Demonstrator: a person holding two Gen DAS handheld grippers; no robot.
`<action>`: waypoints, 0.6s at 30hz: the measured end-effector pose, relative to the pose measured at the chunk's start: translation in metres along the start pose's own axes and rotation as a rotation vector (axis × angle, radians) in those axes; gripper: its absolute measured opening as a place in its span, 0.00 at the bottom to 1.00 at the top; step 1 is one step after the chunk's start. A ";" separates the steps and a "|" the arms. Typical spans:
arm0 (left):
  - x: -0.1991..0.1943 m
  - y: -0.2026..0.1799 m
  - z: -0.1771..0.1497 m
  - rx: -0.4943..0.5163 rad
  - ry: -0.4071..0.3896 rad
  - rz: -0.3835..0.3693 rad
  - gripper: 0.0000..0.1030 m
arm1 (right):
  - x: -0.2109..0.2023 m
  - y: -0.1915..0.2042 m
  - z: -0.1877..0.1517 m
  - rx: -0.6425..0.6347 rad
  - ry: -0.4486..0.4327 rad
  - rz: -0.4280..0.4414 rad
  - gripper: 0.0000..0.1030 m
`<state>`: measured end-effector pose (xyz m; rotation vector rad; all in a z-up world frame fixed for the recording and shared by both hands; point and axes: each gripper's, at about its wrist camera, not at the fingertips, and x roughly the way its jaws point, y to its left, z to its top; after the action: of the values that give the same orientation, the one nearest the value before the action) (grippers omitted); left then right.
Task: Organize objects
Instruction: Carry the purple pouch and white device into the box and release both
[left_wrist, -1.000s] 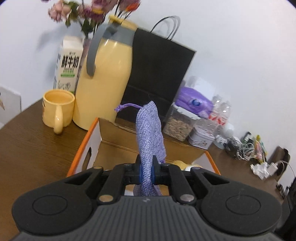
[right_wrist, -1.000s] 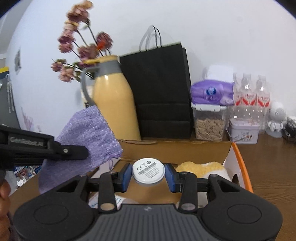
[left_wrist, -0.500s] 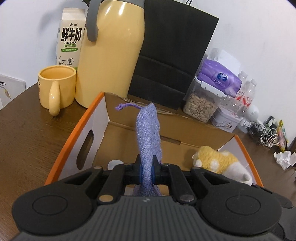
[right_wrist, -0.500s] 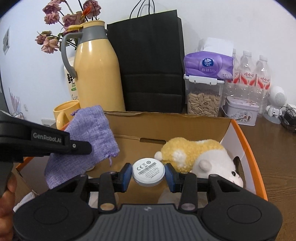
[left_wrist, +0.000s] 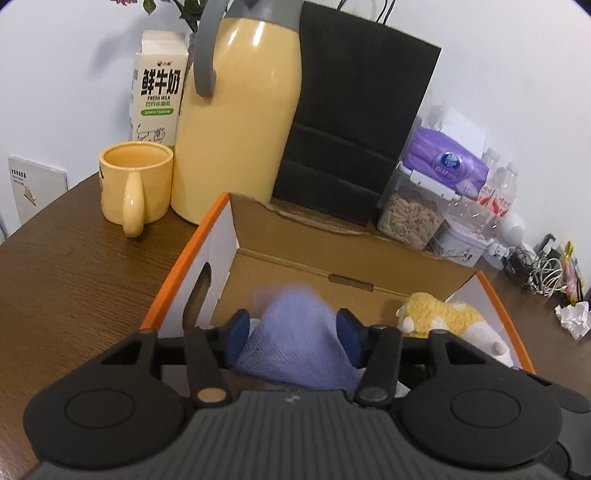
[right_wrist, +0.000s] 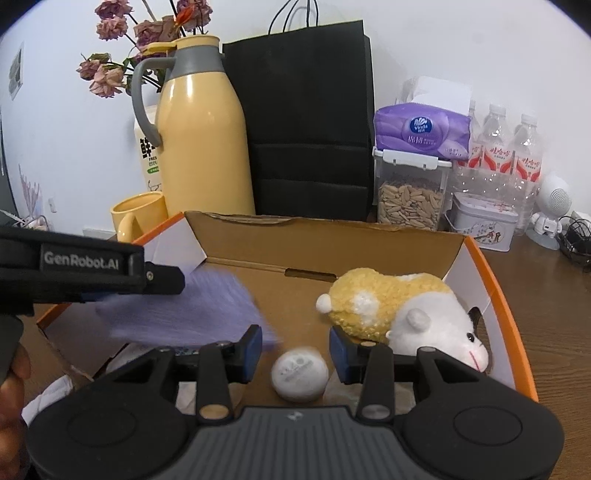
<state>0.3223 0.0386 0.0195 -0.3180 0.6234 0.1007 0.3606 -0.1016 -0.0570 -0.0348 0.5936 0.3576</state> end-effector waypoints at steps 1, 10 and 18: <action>-0.002 -0.001 0.000 0.004 -0.005 0.001 0.60 | -0.002 0.000 0.000 -0.002 -0.003 -0.001 0.40; -0.036 -0.011 -0.001 0.070 -0.083 0.023 1.00 | -0.028 0.003 0.000 -0.019 -0.054 -0.033 0.89; -0.076 -0.007 -0.015 0.136 -0.116 0.021 1.00 | -0.063 0.009 -0.005 -0.043 -0.105 -0.041 1.00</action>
<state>0.2536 0.0270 0.0549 -0.1727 0.5157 0.0955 0.3061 -0.1136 -0.0258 -0.0693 0.4810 0.3303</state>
